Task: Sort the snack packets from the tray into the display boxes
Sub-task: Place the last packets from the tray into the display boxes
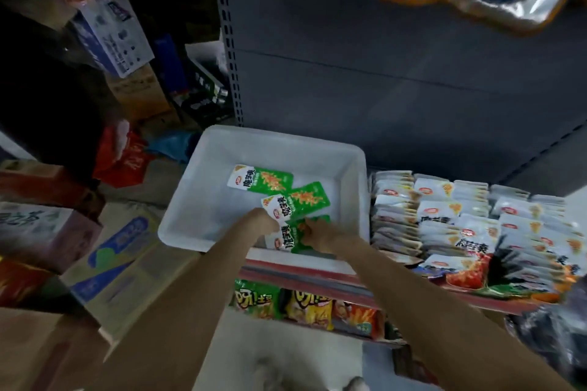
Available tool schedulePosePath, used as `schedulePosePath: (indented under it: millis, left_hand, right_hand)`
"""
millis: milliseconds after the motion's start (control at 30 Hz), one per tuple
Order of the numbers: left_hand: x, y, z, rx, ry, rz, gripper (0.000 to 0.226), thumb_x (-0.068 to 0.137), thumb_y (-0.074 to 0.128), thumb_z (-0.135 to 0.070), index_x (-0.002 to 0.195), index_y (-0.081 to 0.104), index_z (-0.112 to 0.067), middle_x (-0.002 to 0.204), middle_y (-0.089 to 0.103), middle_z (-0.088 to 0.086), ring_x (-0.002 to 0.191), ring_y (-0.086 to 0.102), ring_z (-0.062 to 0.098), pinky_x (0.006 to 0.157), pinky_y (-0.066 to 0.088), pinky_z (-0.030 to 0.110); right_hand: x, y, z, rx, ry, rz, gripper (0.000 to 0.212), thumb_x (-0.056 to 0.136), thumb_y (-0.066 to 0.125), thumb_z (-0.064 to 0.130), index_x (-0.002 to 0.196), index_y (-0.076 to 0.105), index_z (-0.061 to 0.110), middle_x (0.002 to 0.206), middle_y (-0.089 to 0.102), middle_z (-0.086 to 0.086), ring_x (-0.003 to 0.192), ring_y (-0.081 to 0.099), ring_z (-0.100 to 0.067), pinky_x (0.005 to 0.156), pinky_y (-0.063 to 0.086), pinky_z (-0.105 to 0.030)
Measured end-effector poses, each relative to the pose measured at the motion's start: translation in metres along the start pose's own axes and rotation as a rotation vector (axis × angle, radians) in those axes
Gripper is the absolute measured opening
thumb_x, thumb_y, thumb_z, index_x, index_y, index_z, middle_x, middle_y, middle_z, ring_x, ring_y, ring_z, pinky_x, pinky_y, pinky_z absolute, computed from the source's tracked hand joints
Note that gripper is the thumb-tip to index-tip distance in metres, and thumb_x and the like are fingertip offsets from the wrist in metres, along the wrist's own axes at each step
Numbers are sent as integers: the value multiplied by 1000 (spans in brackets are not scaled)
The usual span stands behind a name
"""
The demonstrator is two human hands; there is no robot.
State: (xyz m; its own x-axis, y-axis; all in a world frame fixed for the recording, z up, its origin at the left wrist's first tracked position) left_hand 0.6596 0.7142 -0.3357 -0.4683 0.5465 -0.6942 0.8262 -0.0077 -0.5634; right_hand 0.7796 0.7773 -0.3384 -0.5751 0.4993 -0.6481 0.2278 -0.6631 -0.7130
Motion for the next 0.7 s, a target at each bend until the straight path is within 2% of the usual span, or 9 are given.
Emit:
schedulePosePath:
  millis: [100, 133, 233, 300, 400, 467, 500, 600, 700]
  left_hand:
    - [10, 8, 2, -102, -74, 51, 28, 93, 56, -9, 117, 52, 2, 104, 58, 17, 85, 56, 25, 73, 49, 30]
    - [11, 10, 3, -172, -89, 76, 29, 91, 58, -7, 117, 53, 4, 102, 59, 18, 85, 58, 27, 80, 53, 34]
    - [21, 12, 5, -109, -77, 45, 39, 88, 63, -12, 122, 53, 4, 117, 60, 17, 105, 61, 31, 93, 50, 38]
    - [22, 6, 4, -7, -63, -10, 40, 87, 64, -20, 121, 55, -1, 123, 59, 12, 109, 58, 28, 91, 50, 35]
    - [20, 4, 3, -54, -104, 20, 39, 91, 60, -18, 126, 51, -4, 130, 51, 11, 110, 56, 26, 84, 52, 31]
    - [17, 13, 5, -221, -206, 134, 39, 92, 58, -12, 129, 47, -6, 128, 46, 12, 100, 57, 23, 68, 52, 24]
    - [19, 16, 6, -270, -219, 156, 39, 92, 58, -10, 129, 47, -6, 126, 46, 12, 92, 57, 21, 68, 52, 23]
    - [22, 14, 12, -257, -189, 87, 40, 90, 62, -8, 127, 50, 1, 115, 51, 15, 76, 56, 19, 87, 49, 28]
    - [17, 4, 7, -138, -58, -30, 38, 91, 61, -15, 122, 53, 5, 119, 57, 15, 103, 59, 27, 79, 44, 29]
  right_hand:
    - [0, 1, 0, -7, -9, 37, 35, 101, 34, 18, 131, 46, 4, 129, 53, -16, 90, 44, -18, 81, 39, -31]
    - [1, 2, -1, 0, -9, 45, 35, 101, 34, 17, 131, 47, 3, 129, 53, -17, 90, 44, -18, 80, 38, -30]
    - [3, 5, -6, 67, -3, 35, 38, 99, 37, 13, 136, 43, 6, 129, 51, -15, 95, 50, -21, 80, 39, -28]
    - [5, 7, -11, 90, 13, 28, 38, 98, 39, 14, 135, 43, 7, 122, 53, -15, 90, 51, -20, 74, 39, -27]
    - [7, 9, -12, 122, 35, 23, 34, 100, 38, 19, 130, 47, 6, 117, 57, -15, 89, 55, -21, 73, 40, -26]
    - [6, 7, -11, 137, 43, 12, 34, 102, 35, 22, 128, 50, 6, 115, 58, -15, 85, 52, -18, 73, 40, -25]
    - [6, 7, -12, 136, 45, 6, 34, 102, 34, 23, 127, 50, 6, 115, 58, -15, 84, 51, -17, 73, 40, -25]
    - [8, 8, -15, 138, 36, 0, 34, 102, 35, 23, 128, 50, 7, 111, 59, -13, 85, 52, -17, 75, 41, -26]
    - [8, 7, -17, 207, 23, -26, 36, 102, 36, 27, 128, 49, 6, 113, 59, -13, 97, 57, -24, 84, 45, -31]
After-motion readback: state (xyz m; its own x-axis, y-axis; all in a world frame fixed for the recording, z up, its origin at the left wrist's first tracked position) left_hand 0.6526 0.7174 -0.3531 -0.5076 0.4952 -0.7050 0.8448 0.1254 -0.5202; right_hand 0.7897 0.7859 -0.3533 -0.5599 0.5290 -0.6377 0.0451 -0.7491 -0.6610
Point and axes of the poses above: each hand's wrist, its own x-axis towards the middle knuckle, its own y-axis out of the palm, z = x × y, the point moved 6 cm from there along x, towards the middle knuckle
